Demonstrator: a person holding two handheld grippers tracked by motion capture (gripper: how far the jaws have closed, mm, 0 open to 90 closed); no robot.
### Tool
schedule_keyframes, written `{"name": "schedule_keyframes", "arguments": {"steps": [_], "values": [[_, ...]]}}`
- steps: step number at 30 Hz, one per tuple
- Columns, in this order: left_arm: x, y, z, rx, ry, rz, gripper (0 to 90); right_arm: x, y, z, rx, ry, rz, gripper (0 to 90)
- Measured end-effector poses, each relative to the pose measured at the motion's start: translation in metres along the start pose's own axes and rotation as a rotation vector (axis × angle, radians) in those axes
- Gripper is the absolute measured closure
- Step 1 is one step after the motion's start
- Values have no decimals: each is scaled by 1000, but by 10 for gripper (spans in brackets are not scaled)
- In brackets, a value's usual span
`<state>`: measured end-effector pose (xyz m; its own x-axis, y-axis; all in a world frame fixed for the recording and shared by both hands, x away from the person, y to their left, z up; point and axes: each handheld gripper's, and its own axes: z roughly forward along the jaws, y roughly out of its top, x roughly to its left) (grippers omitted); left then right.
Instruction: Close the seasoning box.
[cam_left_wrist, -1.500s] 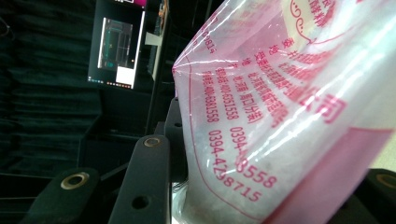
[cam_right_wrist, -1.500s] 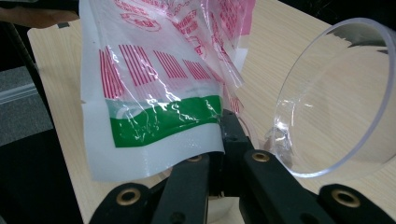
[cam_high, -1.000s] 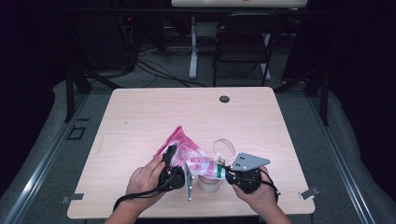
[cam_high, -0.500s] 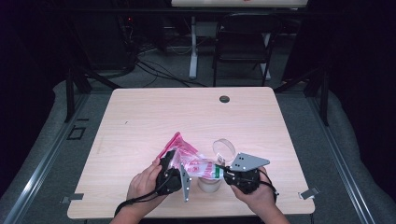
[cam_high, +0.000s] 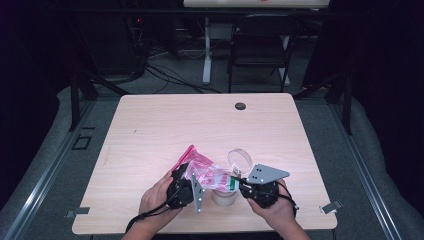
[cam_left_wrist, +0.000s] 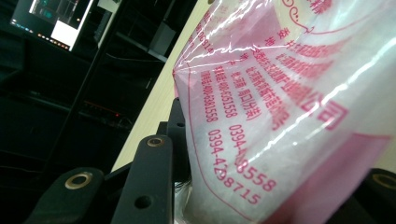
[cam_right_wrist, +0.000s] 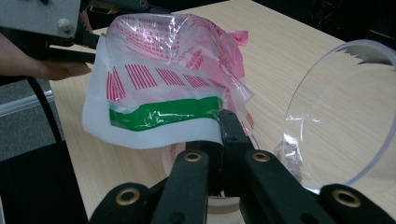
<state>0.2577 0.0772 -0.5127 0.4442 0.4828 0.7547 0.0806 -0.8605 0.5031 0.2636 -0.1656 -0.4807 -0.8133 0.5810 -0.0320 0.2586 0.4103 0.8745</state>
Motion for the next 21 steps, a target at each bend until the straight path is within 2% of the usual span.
{"name": "schedule_keyframes", "arguments": {"steps": [4,6,12,17,20,21], "values": [[0,-1,1,-3,-6,-8,705,0,0,0,1,2,2,900],[-2,-3,2,-11,-14,-44,705,0,0,1,-2,7,3,900],[-4,-5,6,-11,-31,-46,706,1,-1,0,5,4,-3,900],[-8,-7,7,-13,-48,-77,709,1,0,-1,-7,7,2,899],[-9,-9,7,-5,-52,-74,710,3,1,-1,-5,11,-4,898],[-10,-10,7,-2,-53,-92,711,4,1,0,-5,15,-4,897]]}}
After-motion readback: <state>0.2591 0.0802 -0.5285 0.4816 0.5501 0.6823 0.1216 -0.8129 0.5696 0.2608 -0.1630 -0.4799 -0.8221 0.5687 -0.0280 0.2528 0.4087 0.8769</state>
